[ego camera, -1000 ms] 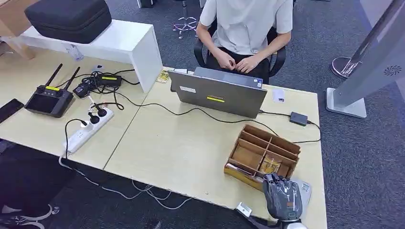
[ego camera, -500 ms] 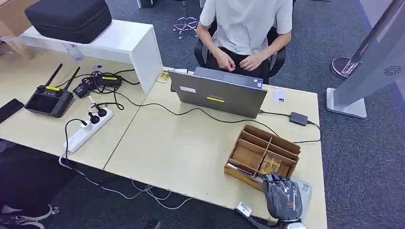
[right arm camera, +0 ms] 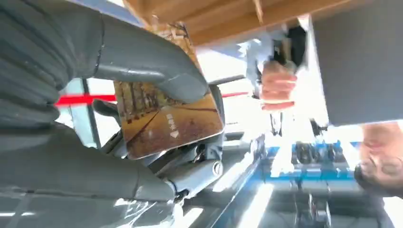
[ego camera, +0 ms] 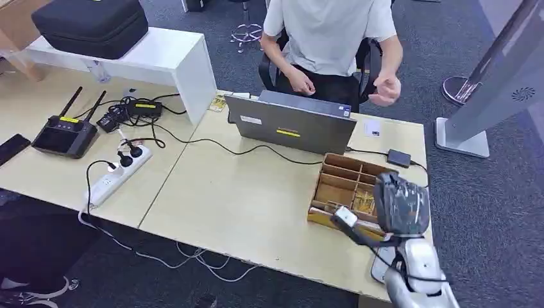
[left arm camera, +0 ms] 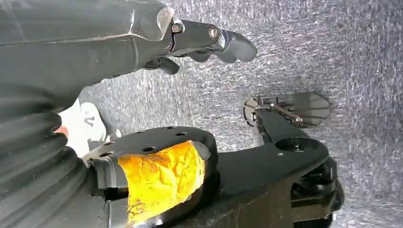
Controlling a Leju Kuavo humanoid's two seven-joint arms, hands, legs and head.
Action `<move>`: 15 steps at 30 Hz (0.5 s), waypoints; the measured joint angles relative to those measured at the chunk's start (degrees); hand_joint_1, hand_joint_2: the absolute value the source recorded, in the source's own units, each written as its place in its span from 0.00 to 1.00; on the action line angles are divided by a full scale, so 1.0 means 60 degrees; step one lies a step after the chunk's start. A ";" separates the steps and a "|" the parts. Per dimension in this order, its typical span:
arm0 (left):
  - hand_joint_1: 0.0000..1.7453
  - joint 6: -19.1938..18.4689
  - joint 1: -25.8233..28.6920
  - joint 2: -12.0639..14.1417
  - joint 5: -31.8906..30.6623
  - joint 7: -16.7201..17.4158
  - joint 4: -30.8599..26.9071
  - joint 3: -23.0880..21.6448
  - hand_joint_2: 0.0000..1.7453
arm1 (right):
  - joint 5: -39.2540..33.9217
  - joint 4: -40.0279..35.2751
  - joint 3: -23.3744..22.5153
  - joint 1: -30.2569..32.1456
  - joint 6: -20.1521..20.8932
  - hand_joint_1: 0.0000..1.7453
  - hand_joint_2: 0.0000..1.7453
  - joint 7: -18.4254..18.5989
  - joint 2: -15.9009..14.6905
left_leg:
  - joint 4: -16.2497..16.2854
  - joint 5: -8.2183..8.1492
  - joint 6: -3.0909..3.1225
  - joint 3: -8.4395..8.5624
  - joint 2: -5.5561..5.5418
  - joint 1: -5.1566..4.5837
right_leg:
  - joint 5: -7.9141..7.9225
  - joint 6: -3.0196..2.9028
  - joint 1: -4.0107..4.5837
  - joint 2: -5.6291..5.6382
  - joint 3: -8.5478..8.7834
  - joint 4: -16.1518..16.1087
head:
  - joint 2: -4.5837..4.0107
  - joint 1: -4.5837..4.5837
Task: Pass the card to the sensor for recognition and then transmit it.
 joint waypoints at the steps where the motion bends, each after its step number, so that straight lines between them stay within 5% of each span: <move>1: 0.00 -0.0047 -0.0015 -0.0015 -0.0036 0.0000 0.0000 0.0000 1.00 | -0.0003 0.0292 0.0044 -0.0645 0.0188 1.00 1.00 0.0124 0.0000 | 0.0000 0.0010 0.0001 -0.0005 0.0000 0.0001 | 0.0007 0.0008 0.0001 0.0000 -0.0005 -0.0001 | 0.0000 0.0004; 5: 0.00 -0.0073 0.0006 -0.0062 -0.0106 -0.0004 0.0004 -0.0004 1.00 | 0.0029 0.1228 0.0186 -0.2239 0.0253 1.00 1.00 0.0368 0.0004 | 0.0003 0.0034 0.0006 -0.0009 -0.0046 0.0005 | 0.0008 0.0007 0.0003 -0.0048 0.0011 -0.0001 | 0.0000 0.0004; 15: 0.00 -0.0149 -0.0002 -0.0109 -0.0284 -0.0015 0.0004 -0.0011 1.00 | -0.0288 0.3603 0.0291 -0.3903 0.0356 1.00 1.00 0.0896 0.0033 | 0.0003 0.0034 0.0006 -0.0018 -0.0047 0.0003 | 0.0009 0.0007 0.0003 -0.0049 0.0008 0.0000 | 0.0000 0.0007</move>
